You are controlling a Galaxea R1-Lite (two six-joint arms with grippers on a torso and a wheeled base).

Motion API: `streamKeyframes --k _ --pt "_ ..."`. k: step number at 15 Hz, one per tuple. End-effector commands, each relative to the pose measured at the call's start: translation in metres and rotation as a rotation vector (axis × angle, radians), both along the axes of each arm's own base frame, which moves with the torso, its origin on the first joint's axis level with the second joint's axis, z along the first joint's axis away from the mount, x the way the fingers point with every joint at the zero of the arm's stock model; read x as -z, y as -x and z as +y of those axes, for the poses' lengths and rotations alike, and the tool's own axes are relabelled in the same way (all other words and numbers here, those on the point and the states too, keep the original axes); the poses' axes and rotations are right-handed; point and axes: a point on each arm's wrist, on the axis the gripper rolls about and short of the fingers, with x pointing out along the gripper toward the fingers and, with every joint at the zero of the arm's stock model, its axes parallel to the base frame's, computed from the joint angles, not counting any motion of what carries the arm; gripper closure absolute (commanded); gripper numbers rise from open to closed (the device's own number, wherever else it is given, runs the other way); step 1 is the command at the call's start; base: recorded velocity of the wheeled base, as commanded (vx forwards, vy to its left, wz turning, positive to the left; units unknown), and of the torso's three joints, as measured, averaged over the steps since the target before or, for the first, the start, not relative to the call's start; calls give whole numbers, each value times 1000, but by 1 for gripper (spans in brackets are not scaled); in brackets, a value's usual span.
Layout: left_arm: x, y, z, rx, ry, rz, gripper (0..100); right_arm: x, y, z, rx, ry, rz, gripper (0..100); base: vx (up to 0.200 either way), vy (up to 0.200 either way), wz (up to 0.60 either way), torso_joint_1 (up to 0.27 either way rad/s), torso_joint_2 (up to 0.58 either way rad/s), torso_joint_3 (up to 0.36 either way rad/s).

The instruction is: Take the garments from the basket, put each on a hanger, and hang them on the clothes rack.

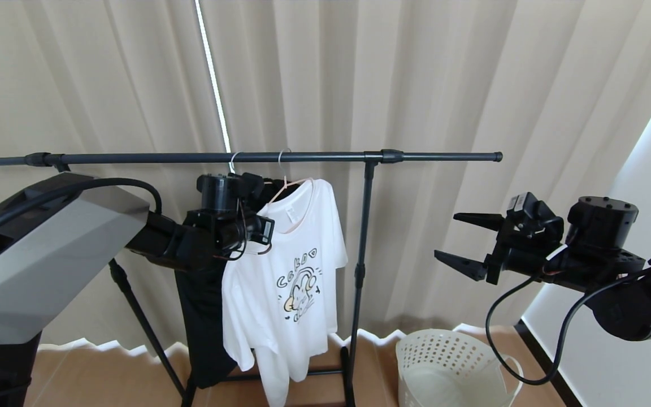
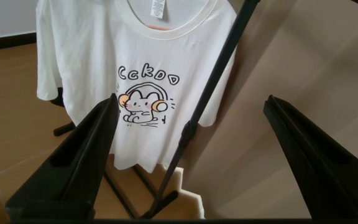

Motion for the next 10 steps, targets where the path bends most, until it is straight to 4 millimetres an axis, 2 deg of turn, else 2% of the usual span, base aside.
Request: streamKeyframes --k 1,10 --pt "3 0 -2 3 -2 6 100 3 -1 0 -1 0 6 0 0 0 0 0 0 0" --pt "8 -1 -3 -6 18 21 100 4 -1 0 -2 2 11 0 0 0 0 0 0 0"
